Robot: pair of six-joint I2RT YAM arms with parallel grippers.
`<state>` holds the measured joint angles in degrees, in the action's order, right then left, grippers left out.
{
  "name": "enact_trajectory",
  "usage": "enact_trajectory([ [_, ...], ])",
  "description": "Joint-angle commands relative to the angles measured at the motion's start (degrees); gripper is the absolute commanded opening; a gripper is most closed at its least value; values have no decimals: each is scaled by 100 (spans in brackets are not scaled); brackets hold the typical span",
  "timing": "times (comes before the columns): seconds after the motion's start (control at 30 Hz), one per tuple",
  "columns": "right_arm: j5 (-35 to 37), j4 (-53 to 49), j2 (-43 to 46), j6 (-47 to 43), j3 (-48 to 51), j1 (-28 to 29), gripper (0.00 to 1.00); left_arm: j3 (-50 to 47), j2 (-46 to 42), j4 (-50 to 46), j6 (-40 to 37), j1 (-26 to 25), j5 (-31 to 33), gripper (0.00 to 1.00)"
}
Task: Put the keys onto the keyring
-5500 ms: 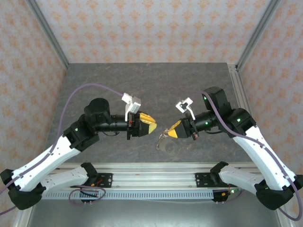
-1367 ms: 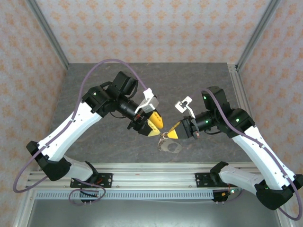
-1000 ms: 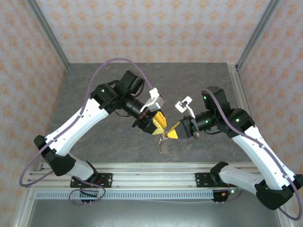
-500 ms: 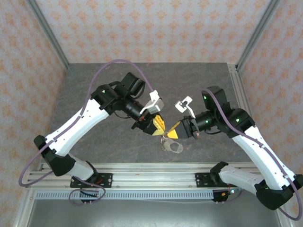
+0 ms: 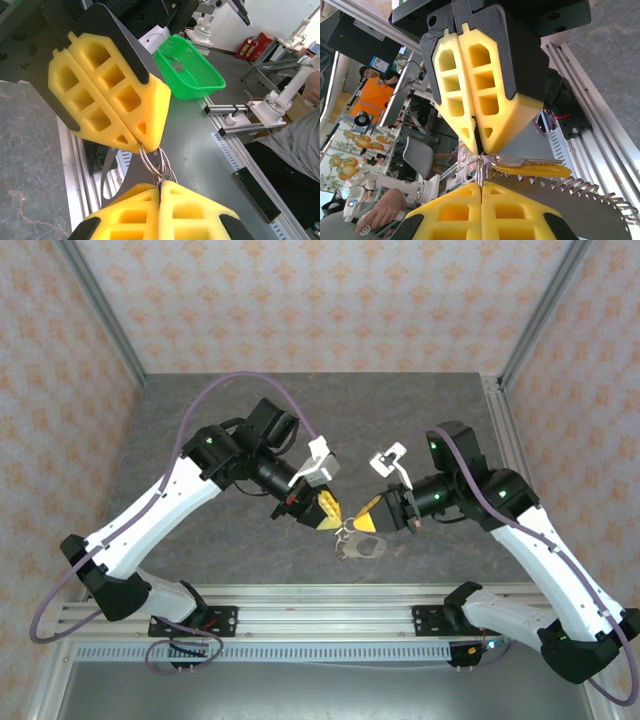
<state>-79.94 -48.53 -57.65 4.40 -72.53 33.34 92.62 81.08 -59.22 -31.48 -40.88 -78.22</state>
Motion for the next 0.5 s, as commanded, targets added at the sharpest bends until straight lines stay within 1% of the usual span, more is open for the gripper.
enact_trajectory([
  [0.0,171,93,34,-131,-236,-46,0,-82,-186,143,105,-33,60,0],
  [0.13,357,344,68,47,-160,-93,0,-178,-269,398,316,-29,169,0],
  [0.27,533,845,168,407,-1,-210,0,-315,-378,781,643,-59,377,0],
  [0.37,639,1217,266,685,150,-342,0,-437,-459,1111,919,-136,659,0],
  [0.47,644,1804,369,1121,374,-403,0,-471,-462,1289,1054,-243,942,0],
])
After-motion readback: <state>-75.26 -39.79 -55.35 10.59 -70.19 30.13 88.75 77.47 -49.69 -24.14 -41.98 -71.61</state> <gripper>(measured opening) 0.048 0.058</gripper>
